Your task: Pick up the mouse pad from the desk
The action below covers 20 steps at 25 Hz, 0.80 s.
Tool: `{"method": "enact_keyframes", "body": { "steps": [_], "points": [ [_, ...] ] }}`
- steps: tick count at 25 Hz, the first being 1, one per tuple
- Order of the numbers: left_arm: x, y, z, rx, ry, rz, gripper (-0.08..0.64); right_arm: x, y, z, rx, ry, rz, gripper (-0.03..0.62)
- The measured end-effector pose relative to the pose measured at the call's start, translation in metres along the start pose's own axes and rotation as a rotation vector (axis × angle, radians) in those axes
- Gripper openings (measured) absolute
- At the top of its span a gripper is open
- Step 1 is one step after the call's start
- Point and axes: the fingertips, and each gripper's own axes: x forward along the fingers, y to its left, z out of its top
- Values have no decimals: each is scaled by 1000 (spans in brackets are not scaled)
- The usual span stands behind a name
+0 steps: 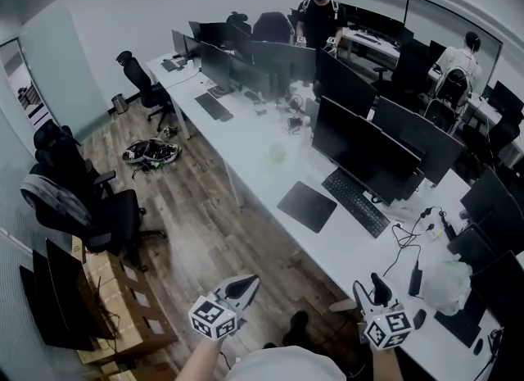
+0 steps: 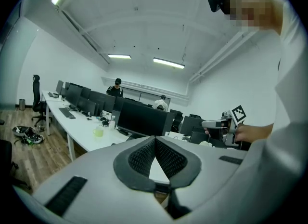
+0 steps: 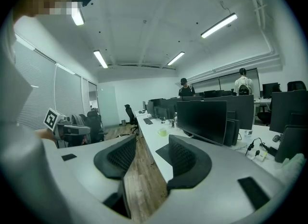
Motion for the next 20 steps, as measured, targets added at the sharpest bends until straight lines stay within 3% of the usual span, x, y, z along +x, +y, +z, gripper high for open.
{"method": "enact_keyframes", "body": {
  "steps": [20],
  "points": [
    [130,48,30,4,43,71,17,119,-99,9,46,62,120,225]
  ]
}}
